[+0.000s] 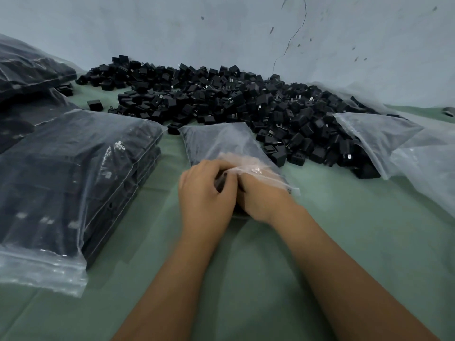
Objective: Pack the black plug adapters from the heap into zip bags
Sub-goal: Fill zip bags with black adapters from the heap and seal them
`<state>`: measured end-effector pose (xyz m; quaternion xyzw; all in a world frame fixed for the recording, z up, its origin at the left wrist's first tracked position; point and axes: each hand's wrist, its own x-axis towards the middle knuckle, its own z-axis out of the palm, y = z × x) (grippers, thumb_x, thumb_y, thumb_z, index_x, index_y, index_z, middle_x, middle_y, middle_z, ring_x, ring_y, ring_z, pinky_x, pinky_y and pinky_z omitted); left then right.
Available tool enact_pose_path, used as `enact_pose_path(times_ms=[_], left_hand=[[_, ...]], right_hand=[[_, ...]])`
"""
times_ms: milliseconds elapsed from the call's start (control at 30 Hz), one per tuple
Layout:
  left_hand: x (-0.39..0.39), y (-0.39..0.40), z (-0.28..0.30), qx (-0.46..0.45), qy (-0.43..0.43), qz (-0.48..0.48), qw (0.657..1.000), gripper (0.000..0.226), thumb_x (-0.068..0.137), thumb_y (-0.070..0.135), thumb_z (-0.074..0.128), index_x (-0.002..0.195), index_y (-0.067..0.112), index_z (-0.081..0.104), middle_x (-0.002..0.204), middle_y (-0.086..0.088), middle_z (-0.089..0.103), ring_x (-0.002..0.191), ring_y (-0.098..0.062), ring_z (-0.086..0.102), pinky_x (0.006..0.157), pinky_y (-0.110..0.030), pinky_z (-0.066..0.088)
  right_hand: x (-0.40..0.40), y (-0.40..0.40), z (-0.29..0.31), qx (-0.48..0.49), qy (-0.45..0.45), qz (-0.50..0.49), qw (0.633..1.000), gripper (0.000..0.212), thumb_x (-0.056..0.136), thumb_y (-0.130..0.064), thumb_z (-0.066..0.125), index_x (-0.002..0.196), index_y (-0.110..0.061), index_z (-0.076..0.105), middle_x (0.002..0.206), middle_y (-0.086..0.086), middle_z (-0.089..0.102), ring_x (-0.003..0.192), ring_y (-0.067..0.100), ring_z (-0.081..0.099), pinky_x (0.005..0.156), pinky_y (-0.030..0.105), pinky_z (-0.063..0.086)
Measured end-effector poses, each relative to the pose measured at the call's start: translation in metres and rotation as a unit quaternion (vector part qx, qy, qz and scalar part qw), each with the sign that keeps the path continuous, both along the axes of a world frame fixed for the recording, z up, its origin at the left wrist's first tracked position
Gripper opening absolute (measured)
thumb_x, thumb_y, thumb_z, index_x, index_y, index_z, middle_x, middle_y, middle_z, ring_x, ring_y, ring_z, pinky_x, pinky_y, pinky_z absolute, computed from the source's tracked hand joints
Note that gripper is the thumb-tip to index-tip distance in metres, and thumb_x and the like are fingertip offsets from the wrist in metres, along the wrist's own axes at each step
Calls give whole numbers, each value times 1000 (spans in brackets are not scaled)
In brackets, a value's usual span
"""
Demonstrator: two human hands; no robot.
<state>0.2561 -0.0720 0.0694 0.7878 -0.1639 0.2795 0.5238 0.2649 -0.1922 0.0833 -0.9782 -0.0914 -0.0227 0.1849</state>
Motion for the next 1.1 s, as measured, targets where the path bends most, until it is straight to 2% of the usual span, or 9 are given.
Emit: enact_pose_path(times_ms=[167,267,333,400,567,767,867,1000,1100], left_hand=[[-2,2,2,-63,95,-8,993,7,85,21,67,81,24,72,76,11,70,78,-11,65,77,-43,54],[1,4,1,-115,169,-37,978,11,87,21,66,78,23,71,71,9,69,69,-10,64,66,-31,52],[2,4,0,-120,199,-40,972,13,88,22,65,76,21,71,69,8,67,68,-7,60,65,-28,47],[3,3,-1,-112,221,-39,968,14,87,23,64,76,22,72,70,3,68,69,-9,60,67,-29,48],[6,4,-3,-68,212,-28,975,15,88,25,63,77,25,73,73,7,68,80,-17,64,76,-39,52],[8,4,-4,-33,198,-13,980,17,90,28,60,80,23,73,81,5,66,89,-22,61,83,-43,51],[7,4,-4,-32,199,-15,979,16,90,28,61,81,23,73,84,5,66,92,-22,60,85,-45,50],[6,4,-3,-33,199,-18,979,16,90,27,62,80,23,73,85,6,66,94,-22,60,87,-45,50],[7,4,-3,-32,199,-19,979,16,90,26,62,80,22,73,85,6,66,94,-22,60,87,-44,50]], right_hand=[[-27,-6,3,-30,-231,76,969,26,93,-24,44,109,-19,65,100,1,68,89,22,61,76,36,49],[-31,-13,-2,-12,-426,74,901,22,87,-19,50,86,-7,69,87,6,67,77,24,59,65,35,48],[-28,-22,0,38,-505,-13,862,23,86,-21,49,91,-6,65,93,8,57,82,21,52,64,26,42],[-20,-36,-1,148,-477,-115,859,29,87,-24,47,107,-9,60,105,4,49,94,16,48,75,23,41],[-3,-79,-10,422,-194,-263,846,36,97,-31,38,130,-37,52,129,-9,41,125,9,34,112,41,27],[7,-80,-10,232,-2,-251,940,51,82,-67,25,130,-58,41,152,-17,26,143,11,9,113,41,10],[5,-84,-16,194,-60,-223,954,38,96,-42,30,127,-51,49,142,-15,42,139,14,21,114,39,18],[-4,-81,-18,389,-173,-290,857,18,86,-23,59,73,-33,68,89,-13,65,93,7,59,82,27,44],[-4,-87,-23,368,-202,-323,848,15,83,-13,64,84,-28,63,88,-14,62,82,-1,56,75,22,47]])
